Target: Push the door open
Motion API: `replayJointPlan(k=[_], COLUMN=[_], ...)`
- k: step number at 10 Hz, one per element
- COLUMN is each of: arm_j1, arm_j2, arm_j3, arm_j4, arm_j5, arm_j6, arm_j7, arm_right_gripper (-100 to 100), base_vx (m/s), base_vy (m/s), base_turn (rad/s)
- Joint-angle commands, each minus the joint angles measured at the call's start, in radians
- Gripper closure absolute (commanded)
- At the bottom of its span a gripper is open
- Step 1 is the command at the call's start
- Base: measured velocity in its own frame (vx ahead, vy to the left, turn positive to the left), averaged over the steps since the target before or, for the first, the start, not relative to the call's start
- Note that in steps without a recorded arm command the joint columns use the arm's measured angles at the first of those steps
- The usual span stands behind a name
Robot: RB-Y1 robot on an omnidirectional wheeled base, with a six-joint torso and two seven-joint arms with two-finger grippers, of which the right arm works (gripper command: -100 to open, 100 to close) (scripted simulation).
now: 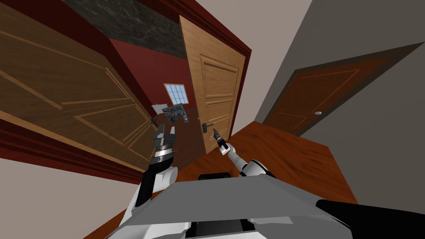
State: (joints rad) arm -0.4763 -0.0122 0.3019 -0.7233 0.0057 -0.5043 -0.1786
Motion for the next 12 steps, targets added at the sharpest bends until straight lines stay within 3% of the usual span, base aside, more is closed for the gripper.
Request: replayJointPlan(k=[1,6,7,8,12], arm_j1=[-0.021,-0.082,-0.081,-0.083,-0.082], arm_j2=[0.007,0.03,0.028,-0.002,-0.016], arm_j3=[0.005,0.022,0.018,0.014,0.008], arm_j4=[0.038,0.144,0.143,0.148,0.151], arm_j5=[-0.001,-0.002,-0.002,-0.004,-0.006], arm_j6=[-0.003,-0.002,-0.007,-0.009,-0.01], arm_j7=[-0.004,-0.016,-0.014,-0.012,-0.009], arm_right_gripper=[-100,-100,-100,-100,-100], base_vx=[0.045,0.056,0.024,0.118,0.155], base_vy=[-0.039,-0.053,-0.03,0.052,0.083], base_turn=[0.055,0.057,0.015,0.034,0.02])
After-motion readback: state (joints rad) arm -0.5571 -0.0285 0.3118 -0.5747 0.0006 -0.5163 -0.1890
